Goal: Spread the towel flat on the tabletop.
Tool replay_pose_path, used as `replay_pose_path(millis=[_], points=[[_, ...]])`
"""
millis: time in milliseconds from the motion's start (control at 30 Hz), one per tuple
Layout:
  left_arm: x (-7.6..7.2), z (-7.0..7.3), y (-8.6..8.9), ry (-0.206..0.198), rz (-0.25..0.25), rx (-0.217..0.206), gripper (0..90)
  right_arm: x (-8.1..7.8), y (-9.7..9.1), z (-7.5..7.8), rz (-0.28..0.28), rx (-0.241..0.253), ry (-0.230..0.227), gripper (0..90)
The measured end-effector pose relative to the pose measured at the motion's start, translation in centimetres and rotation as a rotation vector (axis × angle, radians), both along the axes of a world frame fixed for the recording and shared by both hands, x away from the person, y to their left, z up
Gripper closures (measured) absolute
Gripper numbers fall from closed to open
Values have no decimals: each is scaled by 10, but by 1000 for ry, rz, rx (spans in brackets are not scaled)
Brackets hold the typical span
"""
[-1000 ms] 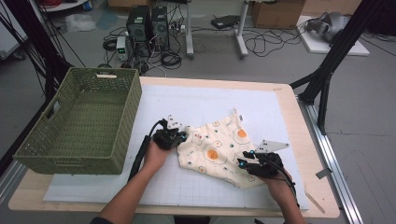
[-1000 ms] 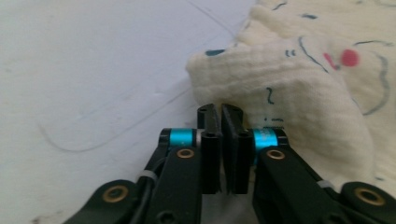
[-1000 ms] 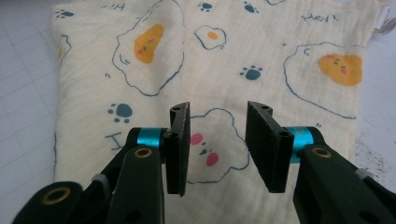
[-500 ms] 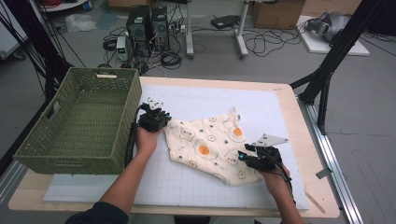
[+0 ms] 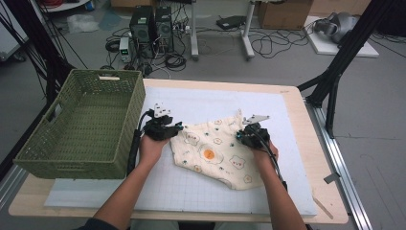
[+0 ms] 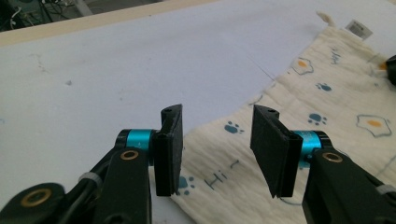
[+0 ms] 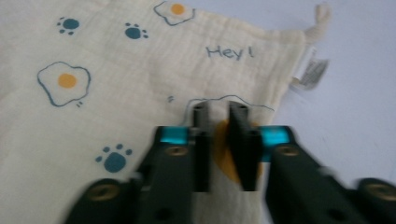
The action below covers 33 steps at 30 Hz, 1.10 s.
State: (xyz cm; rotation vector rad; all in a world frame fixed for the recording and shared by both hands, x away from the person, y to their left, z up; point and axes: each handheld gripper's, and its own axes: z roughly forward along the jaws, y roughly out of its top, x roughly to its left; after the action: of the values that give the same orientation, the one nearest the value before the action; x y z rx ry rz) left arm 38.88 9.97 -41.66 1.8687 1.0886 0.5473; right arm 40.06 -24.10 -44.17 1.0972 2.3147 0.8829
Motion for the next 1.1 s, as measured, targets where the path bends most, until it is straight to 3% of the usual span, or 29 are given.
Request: replay_pose_path(millis=[67, 200, 333, 400, 633, 767, 867, 933, 1100], points=[[-4, -1, 1, -3, -7, 2, 538, 7, 3, 3, -25, -57, -14, 888], [-11, 1, 0, 28, -40, 7, 510, 20, -9, 5, -148, -83, -46, 888], [-20, 5, -4, 19, -77, 30, 514, 27, -30, 6, -301, -52, -62, 884], [-26, 2, -6, 12, -101, 24, 518, 27, -36, 5, -330, -33, -60, 858], [-48, -11, -7, 54, -207, -5, 535, 16, -35, 19, -283, 17, -107, 694], [-62, -18, -3, 31, -240, 78, 618, 0, -35, 27, -232, 35, -142, 655], [-69, -22, 4, 54, -272, 50, 646, -10, -37, 35, -203, 59, -139, 633], [-72, -25, 4, 63, -304, 18, 647, -17, -37, 42, -188, 61, -169, 632], [-78, -28, -12, 55, -430, -3, 655, -33, -37, 47, -147, 60, -202, 612]])
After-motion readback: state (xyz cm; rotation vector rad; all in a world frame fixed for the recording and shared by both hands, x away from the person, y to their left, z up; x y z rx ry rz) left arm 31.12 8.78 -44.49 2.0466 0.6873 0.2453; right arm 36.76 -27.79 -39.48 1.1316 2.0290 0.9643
